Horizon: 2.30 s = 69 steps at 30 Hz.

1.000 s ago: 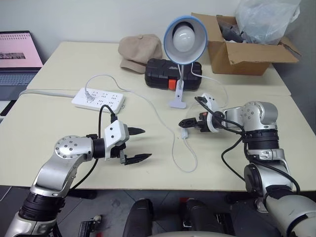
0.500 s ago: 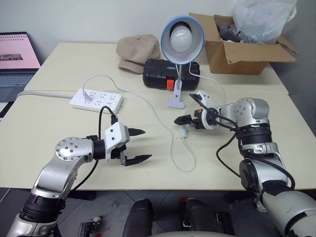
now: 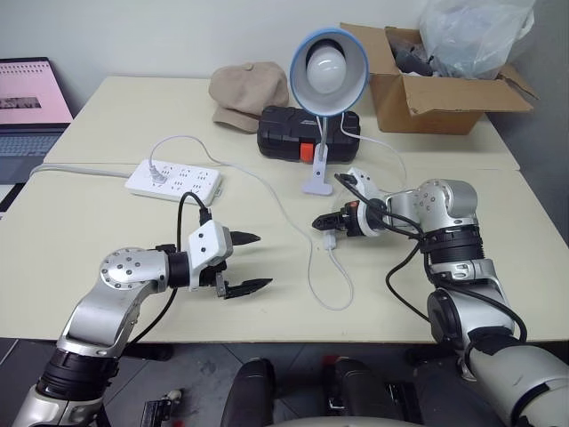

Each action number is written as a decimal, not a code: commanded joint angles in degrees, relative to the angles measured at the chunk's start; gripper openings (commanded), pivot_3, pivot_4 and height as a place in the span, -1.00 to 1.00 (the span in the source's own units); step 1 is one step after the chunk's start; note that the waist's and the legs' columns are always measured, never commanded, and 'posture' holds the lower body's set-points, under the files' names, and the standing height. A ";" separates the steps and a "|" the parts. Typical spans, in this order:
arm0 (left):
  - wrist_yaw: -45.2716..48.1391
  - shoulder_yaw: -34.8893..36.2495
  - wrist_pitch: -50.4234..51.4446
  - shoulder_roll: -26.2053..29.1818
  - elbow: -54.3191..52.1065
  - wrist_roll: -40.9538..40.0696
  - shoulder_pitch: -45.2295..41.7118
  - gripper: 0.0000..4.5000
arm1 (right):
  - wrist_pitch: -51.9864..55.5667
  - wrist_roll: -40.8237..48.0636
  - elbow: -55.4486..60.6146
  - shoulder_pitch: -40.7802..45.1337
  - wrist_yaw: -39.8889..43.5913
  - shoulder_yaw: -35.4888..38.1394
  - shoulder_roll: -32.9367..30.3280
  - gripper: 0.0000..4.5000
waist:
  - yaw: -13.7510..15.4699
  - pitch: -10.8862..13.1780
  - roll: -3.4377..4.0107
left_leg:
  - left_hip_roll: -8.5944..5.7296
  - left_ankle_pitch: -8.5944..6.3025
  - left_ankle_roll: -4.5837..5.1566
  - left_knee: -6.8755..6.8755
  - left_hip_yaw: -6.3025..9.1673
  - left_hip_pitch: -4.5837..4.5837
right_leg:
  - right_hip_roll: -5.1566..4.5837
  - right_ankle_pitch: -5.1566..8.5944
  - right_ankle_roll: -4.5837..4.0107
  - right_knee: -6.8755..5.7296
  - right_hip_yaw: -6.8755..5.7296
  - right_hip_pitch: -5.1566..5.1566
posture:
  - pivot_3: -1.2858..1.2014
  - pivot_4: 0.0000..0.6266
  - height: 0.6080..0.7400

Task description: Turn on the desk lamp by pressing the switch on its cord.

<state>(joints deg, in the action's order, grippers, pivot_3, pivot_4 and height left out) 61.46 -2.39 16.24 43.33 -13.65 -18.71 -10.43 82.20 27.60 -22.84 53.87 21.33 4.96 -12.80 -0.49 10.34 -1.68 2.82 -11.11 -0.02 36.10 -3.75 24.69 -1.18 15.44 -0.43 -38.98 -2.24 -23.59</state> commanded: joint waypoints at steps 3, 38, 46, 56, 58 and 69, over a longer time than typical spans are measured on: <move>0.13 -0.15 -1.33 -0.32 -0.54 0.01 -0.74 1.00 | -3.91 -1.07 -1.32 0.63 1.17 0.28 -1.12 -0.18 | 0.00 0.00 0.00 | 0.00 0.00 0.00 0.00 0.00 0.00 | 0.00 0.00 0.00 0.00 0.00 0.00 | 0.03 -0.52 1.00; -3.42 4.59 37.98 -10.15 6.45 -28.12 -27.86 1.00 | -15.24 18.09 34.83 -11.85 17.98 10.51 -10.56 -0.86 | -0.16 0.01 0.00 | -0.02 0.00 0.00 -0.01 0.08 0.05 | 0.04 -0.01 0.07 0.01 -0.05 -0.01 | 0.03 -0.52 1.00; -3.10 4.21 42.57 -15.62 10.27 -32.63 -29.91 1.00 | -15.57 22.45 40.32 -14.50 20.76 8.61 -14.45 -0.86 | 0.00 0.01 0.00 | -0.06 0.01 0.00 0.02 0.11 0.05 | 0.03 -0.01 0.07 0.02 -0.05 0.03 | 0.03 -0.52 1.00; -2.55 2.47 40.98 -20.00 9.67 -32.42 -28.64 1.00 | -14.08 28.57 41.64 -14.98 17.37 9.24 -14.44 -0.86 | 0.04 0.01 0.00 | -0.05 0.01 0.00 0.03 0.13 0.05 | 0.03 -0.01 0.06 0.01 -0.05 0.03 | 0.03 -0.52 1.00; -2.52 2.31 40.69 -20.53 9.81 -32.37 -28.51 1.00 | -13.88 29.72 41.70 -14.89 16.80 9.24 -14.46 -0.86 | 0.06 0.01 0.00 | -0.05 0.01 0.00 0.03 0.14 0.05 | 0.02 -0.01 0.06 0.00 -0.06 0.03 | 0.03 -0.52 1.00; -2.49 1.59 39.36 -22.14 10.19 -31.85 -27.68 1.00 | -13.42 34.27 41.97 -14.62 14.26 8.60 -15.47 -0.86 | 0.10 0.01 0.00 | -0.07 0.01 0.00 0.04 0.13 0.05 | 0.02 -0.01 0.07 0.01 -0.05 0.05 | 0.03 -0.52 1.00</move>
<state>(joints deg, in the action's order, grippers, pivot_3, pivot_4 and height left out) 58.28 -0.80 56.81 21.59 -2.49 -50.25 -37.80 69.16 59.80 17.26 38.74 36.00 12.65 -27.53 -0.40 10.35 -1.68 2.74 -11.10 -0.03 36.14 -3.62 24.74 -1.16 15.43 -0.36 -38.97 -2.29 -23.54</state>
